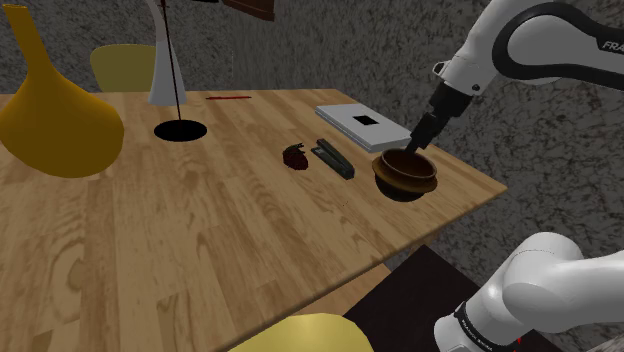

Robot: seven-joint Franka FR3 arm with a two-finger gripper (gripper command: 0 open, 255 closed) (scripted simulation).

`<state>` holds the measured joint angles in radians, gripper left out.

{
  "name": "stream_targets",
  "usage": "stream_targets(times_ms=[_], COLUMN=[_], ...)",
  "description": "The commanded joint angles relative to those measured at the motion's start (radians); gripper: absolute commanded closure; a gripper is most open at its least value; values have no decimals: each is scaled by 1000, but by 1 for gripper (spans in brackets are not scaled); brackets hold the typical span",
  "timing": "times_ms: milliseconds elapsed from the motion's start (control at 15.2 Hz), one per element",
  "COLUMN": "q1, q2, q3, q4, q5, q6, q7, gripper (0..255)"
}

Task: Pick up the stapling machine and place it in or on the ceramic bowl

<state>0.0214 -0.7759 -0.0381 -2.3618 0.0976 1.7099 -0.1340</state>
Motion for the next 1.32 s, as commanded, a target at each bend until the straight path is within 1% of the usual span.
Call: stream_targets(times_ms=[0, 264, 528, 792, 1056, 1122, 1254], q1=[0, 3, 2, 2, 8, 9, 10], q2=[0, 171, 348, 530, 716, 732, 732], q3=[0, 61, 115, 158, 189, 190, 190], q4=[0, 88, 199, 332, 488, 502, 475], q5=[0, 7, -1, -25, -62, -65, -65], q6=[0, 45, 71, 76, 59, 56, 83], q7=[0, 86, 173, 263, 351, 359, 358], gripper=[0, 0, 0, 0, 0, 0, 0])
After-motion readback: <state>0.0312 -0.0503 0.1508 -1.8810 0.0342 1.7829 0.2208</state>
